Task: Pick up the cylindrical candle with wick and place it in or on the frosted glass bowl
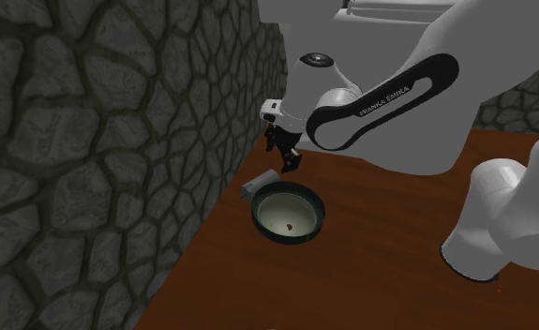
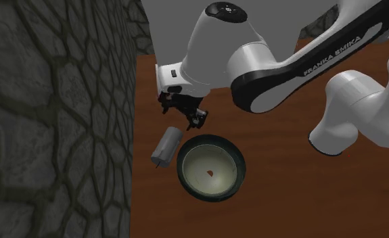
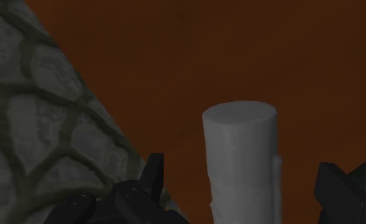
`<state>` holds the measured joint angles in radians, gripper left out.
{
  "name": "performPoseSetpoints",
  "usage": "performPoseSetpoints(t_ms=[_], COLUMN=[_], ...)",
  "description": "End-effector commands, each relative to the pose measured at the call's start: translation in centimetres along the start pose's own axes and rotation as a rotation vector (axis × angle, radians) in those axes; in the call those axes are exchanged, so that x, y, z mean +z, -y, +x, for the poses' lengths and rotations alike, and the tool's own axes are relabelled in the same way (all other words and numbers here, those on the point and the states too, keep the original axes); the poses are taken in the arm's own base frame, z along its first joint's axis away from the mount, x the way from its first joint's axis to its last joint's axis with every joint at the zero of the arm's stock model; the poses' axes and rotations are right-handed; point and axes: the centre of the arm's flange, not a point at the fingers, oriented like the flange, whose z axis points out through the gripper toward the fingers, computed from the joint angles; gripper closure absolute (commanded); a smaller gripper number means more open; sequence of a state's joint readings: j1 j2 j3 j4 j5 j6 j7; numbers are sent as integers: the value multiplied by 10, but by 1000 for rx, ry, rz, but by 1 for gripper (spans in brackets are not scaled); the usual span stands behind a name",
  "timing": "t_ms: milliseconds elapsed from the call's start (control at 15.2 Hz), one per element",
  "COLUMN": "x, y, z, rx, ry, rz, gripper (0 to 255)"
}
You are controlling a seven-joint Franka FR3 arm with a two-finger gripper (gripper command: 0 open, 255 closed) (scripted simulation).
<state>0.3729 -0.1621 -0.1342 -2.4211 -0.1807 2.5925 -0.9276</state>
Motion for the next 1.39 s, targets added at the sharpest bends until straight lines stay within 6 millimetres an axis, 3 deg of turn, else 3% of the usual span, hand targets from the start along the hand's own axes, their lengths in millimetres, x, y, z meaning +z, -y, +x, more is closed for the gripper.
performPoseSetpoints(t_ms=[0, 132, 594, 1188, 1254, 1320], x=[22, 45, 82, 85, 84, 84], y=[10, 19, 18, 18, 18, 18], z=[9, 18, 18, 18, 19, 18], rx=[-85, -163, -163, -163, -163, -163], ry=[-1, -1, -1, -1, -1, -1], rz=[-7, -12, -12, -12, -12, -12], gripper=[0, 0, 0, 0, 255, 255])
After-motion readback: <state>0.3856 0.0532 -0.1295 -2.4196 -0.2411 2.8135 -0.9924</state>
